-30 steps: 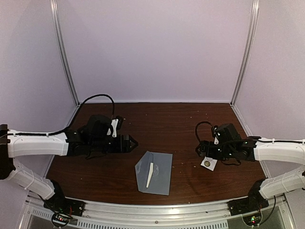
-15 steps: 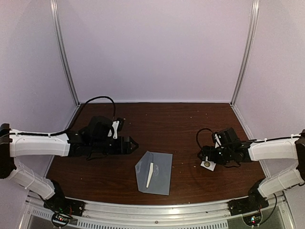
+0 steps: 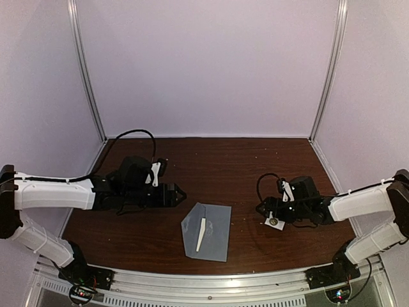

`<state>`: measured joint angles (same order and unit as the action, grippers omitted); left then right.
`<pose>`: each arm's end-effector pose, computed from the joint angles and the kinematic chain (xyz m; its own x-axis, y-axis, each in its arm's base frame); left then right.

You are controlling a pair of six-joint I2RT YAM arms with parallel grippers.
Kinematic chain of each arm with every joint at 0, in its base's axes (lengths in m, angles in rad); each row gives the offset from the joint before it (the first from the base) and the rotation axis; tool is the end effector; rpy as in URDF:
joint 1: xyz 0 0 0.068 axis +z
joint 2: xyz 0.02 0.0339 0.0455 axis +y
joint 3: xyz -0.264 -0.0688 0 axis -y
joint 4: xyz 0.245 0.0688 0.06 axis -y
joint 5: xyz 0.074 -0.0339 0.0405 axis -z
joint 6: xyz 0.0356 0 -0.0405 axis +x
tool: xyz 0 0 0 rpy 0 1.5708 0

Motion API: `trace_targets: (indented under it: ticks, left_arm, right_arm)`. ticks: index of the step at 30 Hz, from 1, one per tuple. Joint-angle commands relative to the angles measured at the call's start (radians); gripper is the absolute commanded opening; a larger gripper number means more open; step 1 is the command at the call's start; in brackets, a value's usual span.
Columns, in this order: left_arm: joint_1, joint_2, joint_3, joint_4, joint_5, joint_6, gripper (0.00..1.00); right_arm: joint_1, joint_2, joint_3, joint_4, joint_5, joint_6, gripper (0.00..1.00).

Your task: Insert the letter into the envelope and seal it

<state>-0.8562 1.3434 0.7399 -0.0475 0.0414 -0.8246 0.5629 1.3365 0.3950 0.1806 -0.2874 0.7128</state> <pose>0.1846 -0.2150 0.2147 -0.8396 -0.1518 -0.5216 0.2354 0.7637 -0.6011 0.1889 0.1311 0.1330 -0.8894 0.1803 -0.4201 -0.1371 0.7713 0.6215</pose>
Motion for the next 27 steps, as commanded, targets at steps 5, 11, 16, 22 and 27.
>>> trace_targets:
  ticks: [5, 11, 16, 22, 27]
  left_arm:
    - [0.006, 0.022, 0.008, 0.074, 0.018, 0.01, 0.78]
    - [0.007, 0.027, 0.002, 0.101, 0.03, 0.002, 0.78]
    - [-0.009, 0.065, 0.014, 0.151, 0.052, -0.016, 0.78]
    - [-0.08, 0.203, 0.109, 0.213, 0.07, -0.034, 0.77]
    - [-0.138, 0.36, 0.224, 0.267, 0.113, -0.048, 0.74]
  right_arm:
    - [0.146, 0.127, -0.012, 0.046, -0.058, 0.132, 0.9]
    - [0.261, 0.222, 0.079, 0.098, -0.056, 0.183, 0.89]
    - [0.298, 0.223, 0.151, 0.074, -0.056, 0.184, 0.88]
    - [0.273, 0.036, 0.236, -0.168, 0.058, 0.078, 0.91]
    - [0.15, -0.084, 0.187, -0.25, 0.047, 0.029, 0.92]
